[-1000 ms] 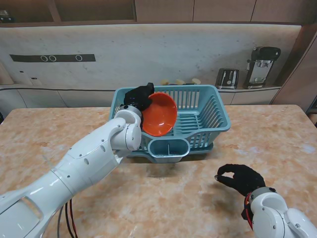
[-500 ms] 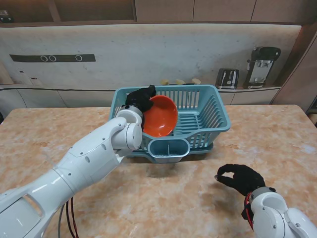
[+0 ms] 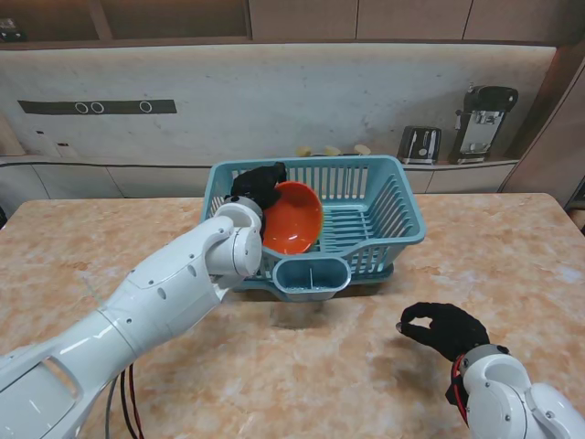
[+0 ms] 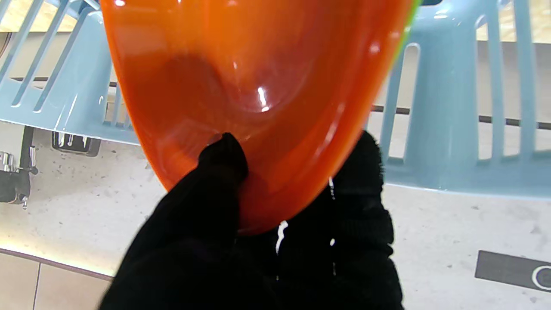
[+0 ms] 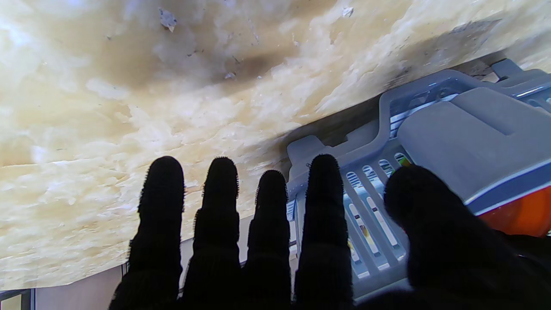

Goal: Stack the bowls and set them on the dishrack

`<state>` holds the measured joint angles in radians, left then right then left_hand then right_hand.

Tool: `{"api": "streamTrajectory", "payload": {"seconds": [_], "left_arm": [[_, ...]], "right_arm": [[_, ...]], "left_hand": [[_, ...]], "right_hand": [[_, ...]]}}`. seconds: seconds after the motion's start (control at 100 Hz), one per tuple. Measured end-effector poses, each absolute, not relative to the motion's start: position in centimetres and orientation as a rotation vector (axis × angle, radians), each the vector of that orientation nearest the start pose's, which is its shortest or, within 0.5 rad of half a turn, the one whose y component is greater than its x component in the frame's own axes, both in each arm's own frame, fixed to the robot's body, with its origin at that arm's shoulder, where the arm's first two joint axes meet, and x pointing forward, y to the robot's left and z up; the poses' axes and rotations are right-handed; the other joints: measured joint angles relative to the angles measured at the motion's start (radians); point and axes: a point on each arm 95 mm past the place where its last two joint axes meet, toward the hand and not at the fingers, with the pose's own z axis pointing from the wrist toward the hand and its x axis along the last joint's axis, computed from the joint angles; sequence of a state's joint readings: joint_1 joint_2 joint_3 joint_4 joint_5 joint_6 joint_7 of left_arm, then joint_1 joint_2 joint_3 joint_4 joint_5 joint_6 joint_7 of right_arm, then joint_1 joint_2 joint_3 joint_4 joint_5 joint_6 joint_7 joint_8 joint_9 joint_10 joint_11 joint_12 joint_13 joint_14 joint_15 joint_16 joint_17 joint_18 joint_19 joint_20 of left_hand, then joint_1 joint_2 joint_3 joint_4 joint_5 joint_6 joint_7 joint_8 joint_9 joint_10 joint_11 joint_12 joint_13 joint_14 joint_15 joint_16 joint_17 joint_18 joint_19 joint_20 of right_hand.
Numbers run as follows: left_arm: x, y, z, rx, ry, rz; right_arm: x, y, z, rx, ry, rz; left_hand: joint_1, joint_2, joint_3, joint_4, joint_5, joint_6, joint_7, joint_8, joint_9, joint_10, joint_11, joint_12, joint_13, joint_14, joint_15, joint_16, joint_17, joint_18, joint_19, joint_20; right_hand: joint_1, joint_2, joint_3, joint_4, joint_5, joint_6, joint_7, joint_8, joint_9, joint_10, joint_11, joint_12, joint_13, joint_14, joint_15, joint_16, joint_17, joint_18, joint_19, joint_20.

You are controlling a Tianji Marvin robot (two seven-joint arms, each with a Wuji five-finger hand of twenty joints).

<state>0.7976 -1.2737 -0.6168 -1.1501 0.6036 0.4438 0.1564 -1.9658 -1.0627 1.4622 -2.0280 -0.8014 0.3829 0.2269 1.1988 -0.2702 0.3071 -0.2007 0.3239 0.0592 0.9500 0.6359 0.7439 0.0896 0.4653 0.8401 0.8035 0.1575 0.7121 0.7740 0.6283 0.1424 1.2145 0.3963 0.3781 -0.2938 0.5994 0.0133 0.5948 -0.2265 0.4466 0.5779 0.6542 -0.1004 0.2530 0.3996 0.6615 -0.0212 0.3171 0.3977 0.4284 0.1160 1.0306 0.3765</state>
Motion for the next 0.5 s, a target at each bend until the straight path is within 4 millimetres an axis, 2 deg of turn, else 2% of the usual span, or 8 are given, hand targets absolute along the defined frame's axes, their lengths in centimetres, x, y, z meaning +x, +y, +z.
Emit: {"api": "streamTrajectory", "payload": {"seconds": [0.13,0.19,0.26,0.45,0.47,0.5], "left_arm": [[55.44,-12.09,-22.53,-1.246,1.268,-1.444],[55.43,-12.07,-22.47,-1.249,1.27,-1.443],[55.42,-12.05,-22.41,-1.25,1.269,-1.445],[55.44,-11.95,-22.28,-1.255,1.266,-1.449],[55.44,-11.94,-22.25,-1.255,1.266,-1.45],[55.45,-11.93,-22.2,-1.254,1.266,-1.451]], "right_arm": [[30.93,-4.95,-29.99,1.758,1.269,1.216],[30.93,-4.95,-29.99,1.758,1.269,1.216],[30.93,-4.95,-29.99,1.758,1.268,1.216],[30.94,-4.96,-29.98,1.756,1.267,1.218],[30.94,-4.96,-29.98,1.756,1.267,1.218],[30.94,-4.96,-29.98,1.756,1.267,1.218]], "left_hand": [[0.011,0.016,-0.047,0.001,0.0,0.008,-0.05,-0.047,0.0,0.01,-0.025,-0.046,-0.021,0.001,-0.033,-0.035,-0.025,0.007,-0.027,0.003],[0.012,0.024,-0.082,0.036,0.0,0.008,-0.071,-0.068,-0.003,0.011,-0.028,-0.066,-0.037,0.001,-0.043,-0.048,-0.046,0.015,-0.034,0.009],[0.023,0.03,-0.136,0.043,0.0,0.008,-0.085,-0.072,-0.025,0.025,-0.037,-0.099,-0.057,0.001,-0.057,-0.065,-0.069,0.024,-0.052,0.015],[0.023,0.067,-0.269,0.055,0.001,0.008,-0.133,-0.091,-0.076,0.024,-0.008,-0.174,-0.098,0.009,-0.088,-0.1,-0.13,0.05,-0.091,0.035],[0.023,0.078,-0.282,0.071,0.001,0.008,-0.138,-0.092,-0.076,0.024,-0.001,-0.184,-0.101,0.009,-0.089,-0.102,-0.138,0.052,-0.093,0.037],[0.024,0.086,-0.308,0.073,0.001,0.008,-0.15,-0.093,-0.102,0.023,0.005,-0.204,-0.111,0.009,-0.098,-0.112,-0.147,0.058,-0.102,0.04]], "right_hand": [[0.0,0.0,0.0,0.0,0.0,0.0,0.0,0.0,0.0,0.0,0.0,0.0,0.0,0.0,0.0,0.0,0.0,0.0,0.0,0.0],[0.0,0.0,0.0,0.0,0.0,0.0,0.0,0.0,0.0,0.0,0.0,0.0,0.0,0.0,0.0,0.0,0.0,0.0,0.0,0.0],[0.0,0.0,0.0,0.0,0.0,0.0,0.0,0.0,0.0,0.0,0.0,0.0,0.0,0.0,0.0,0.0,0.0,0.0,0.0,0.0],[0.0,0.0,0.0,0.0,0.0,0.0,0.0,0.0,0.0,0.0,0.0,0.0,0.0,0.0,0.0,0.0,0.0,0.0,0.0,0.0],[0.0,0.0,0.0,0.0,0.0,0.0,0.0,0.0,0.0,0.0,0.0,0.0,0.0,0.0,0.0,0.0,0.0,0.0,0.0,0.0],[0.0,0.0,0.0,0.0,0.0,0.0,0.0,0.0,0.0,0.0,0.0,0.0,0.0,0.0,0.0,0.0,0.0,0.0,0.0,0.0]]}}
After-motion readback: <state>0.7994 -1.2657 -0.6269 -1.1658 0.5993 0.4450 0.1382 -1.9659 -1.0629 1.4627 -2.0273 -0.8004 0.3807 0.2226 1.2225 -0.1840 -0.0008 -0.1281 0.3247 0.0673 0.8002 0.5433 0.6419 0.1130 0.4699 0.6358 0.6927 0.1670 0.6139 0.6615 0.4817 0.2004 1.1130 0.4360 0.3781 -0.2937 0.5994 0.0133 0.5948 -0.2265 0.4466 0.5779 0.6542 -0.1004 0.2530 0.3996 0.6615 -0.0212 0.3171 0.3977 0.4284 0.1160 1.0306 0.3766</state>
